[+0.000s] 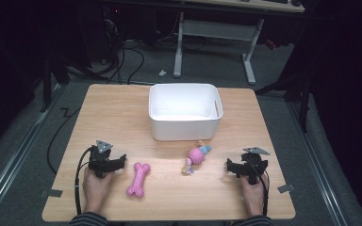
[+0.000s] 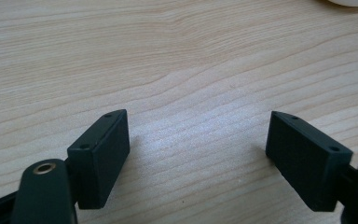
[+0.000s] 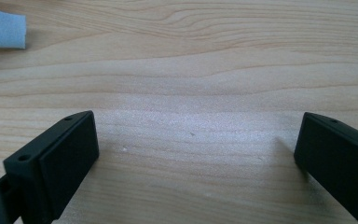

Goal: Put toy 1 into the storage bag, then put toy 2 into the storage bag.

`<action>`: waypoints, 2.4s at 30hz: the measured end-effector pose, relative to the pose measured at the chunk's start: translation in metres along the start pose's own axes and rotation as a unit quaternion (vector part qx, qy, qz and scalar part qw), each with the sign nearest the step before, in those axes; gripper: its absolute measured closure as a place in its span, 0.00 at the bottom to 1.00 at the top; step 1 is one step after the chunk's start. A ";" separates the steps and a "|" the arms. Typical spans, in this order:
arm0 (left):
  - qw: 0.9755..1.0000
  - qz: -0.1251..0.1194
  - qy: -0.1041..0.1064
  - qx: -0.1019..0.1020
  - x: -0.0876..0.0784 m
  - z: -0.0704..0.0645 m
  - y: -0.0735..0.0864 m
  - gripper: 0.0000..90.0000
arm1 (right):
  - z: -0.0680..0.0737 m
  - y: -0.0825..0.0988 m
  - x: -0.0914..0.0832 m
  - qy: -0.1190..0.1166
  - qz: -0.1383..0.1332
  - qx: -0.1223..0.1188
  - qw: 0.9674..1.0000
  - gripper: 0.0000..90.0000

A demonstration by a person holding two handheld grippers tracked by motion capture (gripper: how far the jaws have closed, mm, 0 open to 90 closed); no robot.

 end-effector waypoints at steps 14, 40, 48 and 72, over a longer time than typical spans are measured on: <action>1.000 0.001 -0.001 0.002 0.001 -0.001 -0.001 0.24 | 0.001 0.002 -0.002 -0.005 -0.001 -0.008 1.000 0.00; 1.000 0.017 0.016 0.014 0.001 -0.004 0.000 0.15 | 0.008 0.002 -0.002 -0.024 -0.001 -0.029 0.999 0.00; 0.999 0.026 0.023 0.018 -0.008 -0.005 -0.004 0.17 | 0.008 0.002 -0.002 -0.023 -0.001 -0.029 0.999 0.00; 0.999 0.012 0.046 0.015 -0.051 -0.025 -0.005 0.29 | 0.007 0.004 -0.003 -0.021 0.001 -0.025 0.999 0.00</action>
Point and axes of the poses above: each handheld gripper's, and its own axes: x roughly forward along the jaws, y roughly out of its underside, z roughly to its left, the point moved 9 cm from there along x, roughly forward along the jaws, and after that the axes turned 4 degrees about z, right-handed, at the moved point
